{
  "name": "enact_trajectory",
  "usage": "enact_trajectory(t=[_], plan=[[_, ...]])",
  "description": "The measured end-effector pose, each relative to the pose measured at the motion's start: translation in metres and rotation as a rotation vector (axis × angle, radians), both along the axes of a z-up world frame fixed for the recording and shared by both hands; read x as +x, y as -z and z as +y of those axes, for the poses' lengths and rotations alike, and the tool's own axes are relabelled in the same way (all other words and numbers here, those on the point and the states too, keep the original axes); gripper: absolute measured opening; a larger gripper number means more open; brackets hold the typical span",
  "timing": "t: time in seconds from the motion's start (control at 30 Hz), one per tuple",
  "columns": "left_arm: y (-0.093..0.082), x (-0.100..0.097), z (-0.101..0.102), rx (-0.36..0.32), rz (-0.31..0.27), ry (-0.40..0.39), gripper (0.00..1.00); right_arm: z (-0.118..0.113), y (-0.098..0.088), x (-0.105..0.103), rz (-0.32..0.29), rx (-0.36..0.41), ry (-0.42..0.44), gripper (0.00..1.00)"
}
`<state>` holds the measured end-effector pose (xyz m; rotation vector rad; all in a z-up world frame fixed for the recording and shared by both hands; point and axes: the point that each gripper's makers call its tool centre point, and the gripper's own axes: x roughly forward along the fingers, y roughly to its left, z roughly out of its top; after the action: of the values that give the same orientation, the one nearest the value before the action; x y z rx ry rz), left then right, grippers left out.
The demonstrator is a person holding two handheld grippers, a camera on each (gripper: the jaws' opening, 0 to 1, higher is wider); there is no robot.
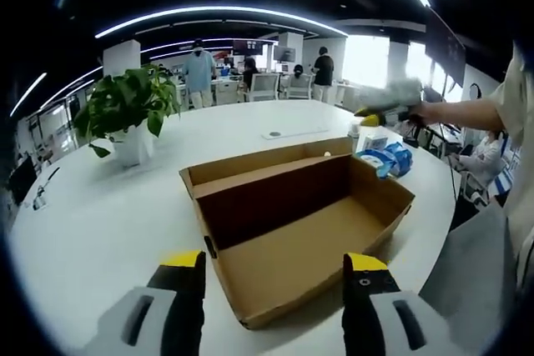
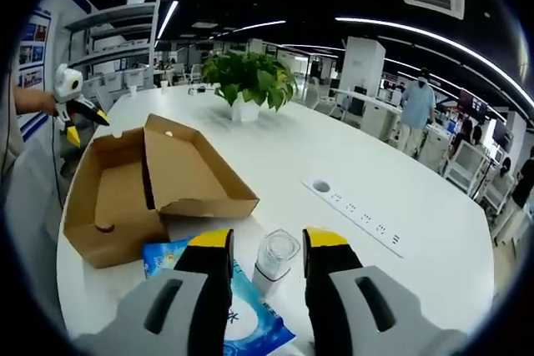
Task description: Operate the shoe box by opening the lid, removing the specified soft item, and placing it in the target area until the item is outside and the box remains undamaged.
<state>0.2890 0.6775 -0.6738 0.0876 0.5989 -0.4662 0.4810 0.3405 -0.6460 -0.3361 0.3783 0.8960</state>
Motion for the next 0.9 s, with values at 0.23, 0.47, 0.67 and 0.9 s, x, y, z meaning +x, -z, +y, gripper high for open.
enact_trajectory(t=[0.23, 0.47, 0.67, 0.9], plan=[[0.004, 0.000, 0.012, 0.043, 0.021, -0.049, 0.51, 0.014, -0.011, -0.009, 0.011, 0.011, 0.009, 0.31], [0.005, -0.002, 0.027, 0.052, 0.038, -0.111, 0.39, 0.029, -0.013, -0.011, 0.052, 0.006, 0.031, 0.30], [0.012, -0.003, 0.037, 0.040, 0.075, -0.182, 0.29, 0.044, -0.009, -0.010, 0.081, -0.030, 0.030, 0.29], [0.020, -0.008, 0.038, 0.029, 0.118, -0.204, 0.22, 0.054, -0.002, -0.005, 0.106, -0.062, 0.022, 0.27]])
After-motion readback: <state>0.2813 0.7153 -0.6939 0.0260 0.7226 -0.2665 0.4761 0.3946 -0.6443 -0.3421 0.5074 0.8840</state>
